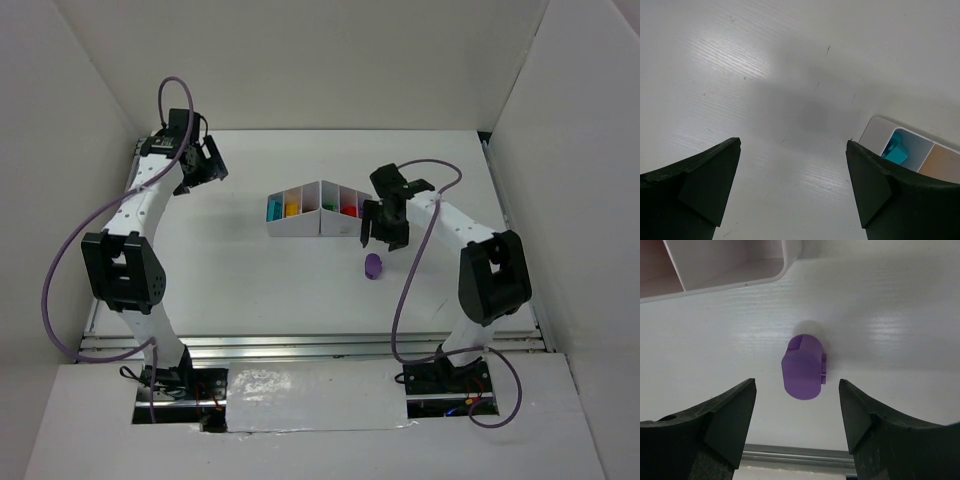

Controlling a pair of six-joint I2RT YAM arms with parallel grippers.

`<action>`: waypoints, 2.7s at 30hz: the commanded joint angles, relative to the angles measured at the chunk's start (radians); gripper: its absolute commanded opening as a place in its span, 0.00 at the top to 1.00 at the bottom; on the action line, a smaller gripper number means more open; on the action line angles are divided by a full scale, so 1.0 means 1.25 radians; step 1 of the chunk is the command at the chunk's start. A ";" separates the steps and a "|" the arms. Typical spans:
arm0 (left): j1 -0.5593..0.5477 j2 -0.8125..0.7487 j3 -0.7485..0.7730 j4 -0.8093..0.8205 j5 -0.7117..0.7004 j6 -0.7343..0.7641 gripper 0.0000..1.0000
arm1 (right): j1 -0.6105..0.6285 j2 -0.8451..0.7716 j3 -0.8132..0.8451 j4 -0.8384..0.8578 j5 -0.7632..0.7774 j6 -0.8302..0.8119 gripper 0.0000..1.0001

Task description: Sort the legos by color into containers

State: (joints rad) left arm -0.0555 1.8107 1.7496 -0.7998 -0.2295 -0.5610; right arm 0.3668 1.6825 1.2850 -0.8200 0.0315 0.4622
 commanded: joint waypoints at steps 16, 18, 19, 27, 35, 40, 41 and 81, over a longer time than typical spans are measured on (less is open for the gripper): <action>0.004 -0.078 -0.068 0.014 0.029 0.012 0.01 | 0.064 0.101 -0.060 0.058 0.075 0.033 0.39; 0.004 -0.080 -0.069 0.010 0.031 0.013 0.01 | 0.069 0.100 -0.072 0.062 0.075 0.038 0.39; 0.004 -0.081 -0.071 0.009 0.030 0.017 0.01 | 0.070 0.097 -0.076 0.064 0.077 0.046 0.40; 0.004 -0.107 -0.081 0.004 0.044 0.023 0.00 | 0.088 0.097 -0.074 0.060 0.079 0.051 1.00; 0.004 -0.138 0.036 -0.033 0.136 0.041 0.00 | 0.102 -0.165 -0.034 0.099 -0.205 -0.048 1.00; -0.005 -0.181 0.013 0.064 0.456 0.066 0.01 | 0.060 -0.211 -0.021 0.223 -0.530 -0.078 1.00; -0.008 -0.185 -0.001 0.119 0.522 0.061 0.01 | 0.059 -0.190 -0.005 0.234 -0.581 -0.074 1.00; -0.157 -0.166 -0.295 1.109 1.239 -0.568 0.16 | 0.038 -0.103 0.042 0.933 -0.936 0.395 0.98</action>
State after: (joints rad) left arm -0.2447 1.5993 1.3521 0.5869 1.2938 -1.3102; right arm 0.4217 1.5608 1.3033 0.2928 -1.1515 0.9508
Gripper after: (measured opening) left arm 0.838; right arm 0.533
